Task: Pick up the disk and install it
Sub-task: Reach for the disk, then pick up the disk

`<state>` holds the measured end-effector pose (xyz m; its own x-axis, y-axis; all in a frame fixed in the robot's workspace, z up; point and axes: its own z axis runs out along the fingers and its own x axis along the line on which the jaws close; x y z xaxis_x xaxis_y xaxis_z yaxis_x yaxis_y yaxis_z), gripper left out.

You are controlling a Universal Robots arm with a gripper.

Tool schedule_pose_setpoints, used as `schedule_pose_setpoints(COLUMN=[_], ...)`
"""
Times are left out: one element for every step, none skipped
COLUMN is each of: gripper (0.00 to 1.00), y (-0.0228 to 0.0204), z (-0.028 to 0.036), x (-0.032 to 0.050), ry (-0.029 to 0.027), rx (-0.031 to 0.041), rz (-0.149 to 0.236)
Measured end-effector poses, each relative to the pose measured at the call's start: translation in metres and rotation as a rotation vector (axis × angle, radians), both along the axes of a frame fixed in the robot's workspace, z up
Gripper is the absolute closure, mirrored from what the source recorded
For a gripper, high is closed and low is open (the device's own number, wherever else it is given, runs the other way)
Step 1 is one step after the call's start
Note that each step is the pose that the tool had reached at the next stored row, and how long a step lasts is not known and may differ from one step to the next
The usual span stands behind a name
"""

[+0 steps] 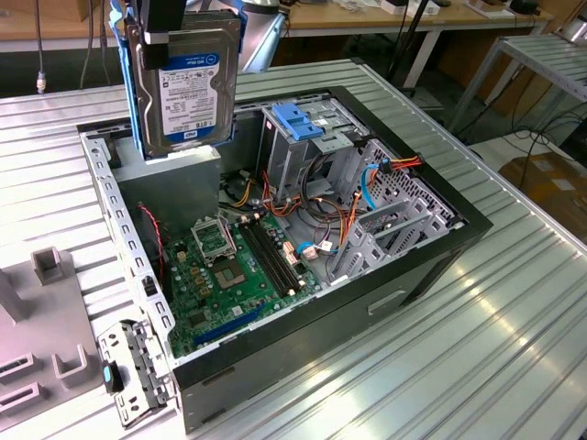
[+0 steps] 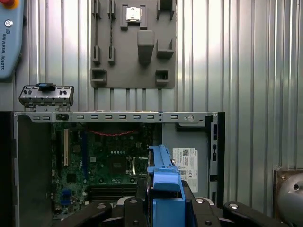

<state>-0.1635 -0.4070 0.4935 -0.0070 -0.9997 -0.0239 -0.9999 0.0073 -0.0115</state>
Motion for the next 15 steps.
schedule_pose_setpoints(gripper=[0.63, 0.63, 0.63, 0.63, 0.63, 0.63, 0.63, 0.63, 0.63, 0.63, 0.63, 0.63, 0.63, 0.63, 0.63], y=[0.0, 0.0, 0.0, 0.0, 0.0, 0.0, 0.0, 0.0, -0.0001, -0.0006, -0.0009, -0.0013, -0.002, -0.0026, -0.0032], z=[0.0, 0.0, 0.0, 0.0, 0.0, 0.0, 0.0, 0.0, 0.0, 0.0, 0.0, 0.0, 0.0, 0.0, 0.0], x=[0.0001, 0.0001, 0.0002, 0.0002, 0.0002, 0.0002, 0.0002, 0.0002, 0.0003, 0.0003, 0.0003, 0.0004, 0.0004, 0.0005, 0.0005], ry=[0.0001, 0.0001, 0.0, 0.0001, 0.0001, 0.0, 0.0001, 0.0, 0.0, 0.0, 0.0001, 0.0, 0.0, 0.0, 0.0], rx=[0.0, 0.0, 0.0, -0.0001, 0.0, -0.0001, -0.0001, 0.0, 0.0, 0.0, -0.0001, 0.0, 0.0, 0.0, 0.0], rz=[0.0, 0.0, 0.0, 0.0, 0.0, 0.0, 0.0, 0.0, 0.0, 0.0, 0.0, 0.0, 0.0, 0.0, 0.0])
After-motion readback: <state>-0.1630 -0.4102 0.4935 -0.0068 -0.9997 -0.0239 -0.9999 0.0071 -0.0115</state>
